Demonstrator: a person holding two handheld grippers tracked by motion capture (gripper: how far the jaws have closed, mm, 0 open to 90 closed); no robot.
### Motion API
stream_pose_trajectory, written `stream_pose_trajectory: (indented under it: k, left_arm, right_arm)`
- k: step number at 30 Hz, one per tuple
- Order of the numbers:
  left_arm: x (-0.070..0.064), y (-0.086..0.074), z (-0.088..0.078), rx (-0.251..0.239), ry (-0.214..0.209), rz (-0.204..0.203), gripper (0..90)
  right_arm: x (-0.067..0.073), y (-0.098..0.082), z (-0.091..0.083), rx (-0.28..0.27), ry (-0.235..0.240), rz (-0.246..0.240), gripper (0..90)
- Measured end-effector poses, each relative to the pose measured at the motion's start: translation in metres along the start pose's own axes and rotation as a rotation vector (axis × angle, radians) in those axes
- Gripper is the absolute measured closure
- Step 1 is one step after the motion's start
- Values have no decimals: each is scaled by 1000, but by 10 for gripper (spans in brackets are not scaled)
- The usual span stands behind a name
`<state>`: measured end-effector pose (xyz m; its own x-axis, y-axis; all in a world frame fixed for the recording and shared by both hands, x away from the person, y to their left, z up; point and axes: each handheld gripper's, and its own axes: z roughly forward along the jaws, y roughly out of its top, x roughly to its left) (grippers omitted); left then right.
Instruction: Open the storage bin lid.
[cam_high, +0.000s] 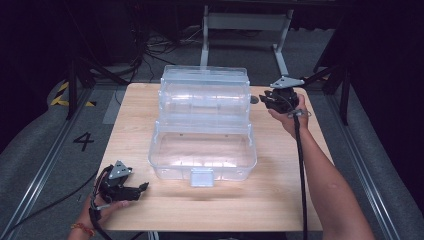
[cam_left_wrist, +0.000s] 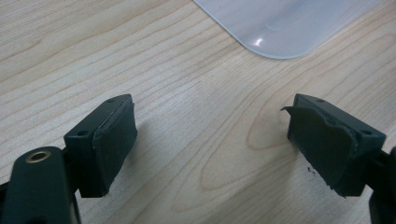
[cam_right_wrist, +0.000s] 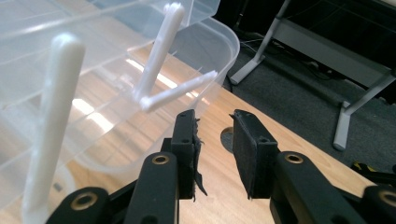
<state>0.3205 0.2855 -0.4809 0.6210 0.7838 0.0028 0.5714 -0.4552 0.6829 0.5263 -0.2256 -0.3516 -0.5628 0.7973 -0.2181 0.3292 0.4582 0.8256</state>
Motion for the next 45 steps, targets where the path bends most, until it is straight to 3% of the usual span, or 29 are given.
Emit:
stream_pose_trajectory:
  k: [15,29,34,45]
  left_arm:
    - [-1,-1,0,-3,0,-13,161]
    - [-1,-1,0,-4,1,-12,161]
    - [-1,-1,-1,-1,-3,-16,161]
    - [-2,-2,-1,-4,-1,-17,160]
  right_arm:
    - [8,-31,-28,22,45,-33,658]
    - [21,-60,-59,44,85,-51,519]
    - [30,-73,-72,40,82,-83,484]
    - [35,-105,-92,47,97,-63,422]
